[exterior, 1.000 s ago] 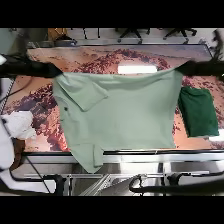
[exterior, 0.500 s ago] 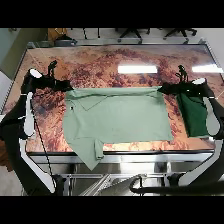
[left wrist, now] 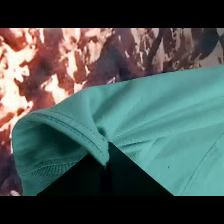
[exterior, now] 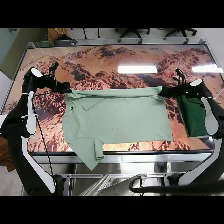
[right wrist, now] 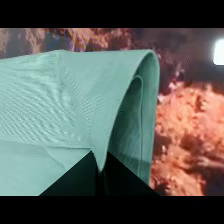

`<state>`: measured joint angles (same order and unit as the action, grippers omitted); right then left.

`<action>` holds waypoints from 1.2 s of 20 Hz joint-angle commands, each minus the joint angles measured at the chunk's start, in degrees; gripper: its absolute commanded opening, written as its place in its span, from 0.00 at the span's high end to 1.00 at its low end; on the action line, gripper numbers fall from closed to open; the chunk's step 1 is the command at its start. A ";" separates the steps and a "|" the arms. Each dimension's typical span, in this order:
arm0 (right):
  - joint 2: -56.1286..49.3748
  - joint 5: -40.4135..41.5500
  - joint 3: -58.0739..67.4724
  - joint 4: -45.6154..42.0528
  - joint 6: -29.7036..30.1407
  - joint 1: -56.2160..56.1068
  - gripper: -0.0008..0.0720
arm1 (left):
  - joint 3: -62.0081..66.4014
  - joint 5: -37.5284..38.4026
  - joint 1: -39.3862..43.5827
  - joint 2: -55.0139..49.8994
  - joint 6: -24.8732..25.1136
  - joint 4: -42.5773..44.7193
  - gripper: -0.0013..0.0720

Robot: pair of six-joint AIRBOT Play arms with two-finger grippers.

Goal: Fold the shirts.

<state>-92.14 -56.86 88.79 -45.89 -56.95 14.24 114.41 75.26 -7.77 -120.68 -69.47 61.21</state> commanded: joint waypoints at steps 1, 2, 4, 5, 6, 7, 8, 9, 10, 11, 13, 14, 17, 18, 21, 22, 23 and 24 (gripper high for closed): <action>-0.33 -0.07 -0.02 -1.09 -0.09 -0.04 0.96 | -0.11 1.42 0.02 -0.09 -0.66 1.53 0.96; -0.31 -0.35 -0.02 -1.07 -0.11 -0.04 0.96 | -0.11 1.73 0.24 -0.09 -0.70 1.57 0.95; -0.20 -1.70 0.00 -1.07 -0.52 -0.04 0.83 | -0.11 3.21 0.63 -0.04 -2.08 1.57 0.95; 0.20 -3.21 0.00 -1.07 -0.52 -0.02 0.64 | 0.24 5.07 0.79 0.07 -3.10 1.64 0.95; 1.01 -5.27 0.09 -1.14 -0.52 0.17 0.58 | 1.42 7.58 0.83 0.09 -4.70 1.68 0.95; 2.23 -7.13 0.11 -1.84 -1.09 0.35 0.57 | 2.93 10.54 0.83 0.11 -6.82 1.62 0.84; 4.07 -8.83 0.11 -3.96 -3.52 0.68 0.56 | 4.26 14.38 0.66 0.46 -9.46 1.73 0.24; 6.29 -10.32 0.11 -6.97 -5.92 0.96 0.42 | 4.13 17.25 0.37 1.49 -11.76 1.73 0.04; 8.52 -11.74 0.09 -10.27 -8.37 1.16 0.33 | 2.49 19.19 0.04 3.41 -12.63 2.10 0.04; 10.95 -13.42 0.09 -13.92 -11.21 1.51 0.33 | -0.26 19.74 -0.42 5.79 -13.75 2.40 0.04; 15.50 -17.31 -0.35 -17.84 -13.66 2.47 0.33 | -7.76 19.76 -1.99 11.45 -16.04 2.29 0.04; 17.92 -18.97 -1.46 -17.70 -13.66 3.17 0.33 | -13.16 19.69 -2.67 15.19 -16.35 2.27 0.04; 25.88 -19.69 -9.57 -17.77 -14.08 4.44 0.33 | -32.79 16.61 -4.28 28.20 -15.61 2.36 0.04; 28.50 -19.06 -13.20 -17.81 -14.03 4.83 0.33 | -40.87 13.99 -5.01 33.38 -15.61 2.29 0.04; 34.86 -15.21 -23.65 -17.75 -14.49 5.49 0.33 | -62.20 5.42 -6.21 46.34 -15.63 2.16 0.04; 35.85 -14.71 -25.66 -17.75 -14.49 5.60 0.33 | -68.17 3.15 -6.01 49.55 -15.61 2.12 0.04; 36.52 -14.78 -27.26 -17.77 -14.49 5.57 0.33 | -73.05 1.11 -5.73 51.87 -15.61 2.12 0.04; 36.83 -14.80 -28.35 -17.77 -14.49 5.60 0.33 | -77.53 -1.22 -5.22 53.92 -15.58 1.75 0.04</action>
<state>-58.50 -72.77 66.02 -63.26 -70.98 19.53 52.10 81.45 -13.19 -75.07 -84.95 63.40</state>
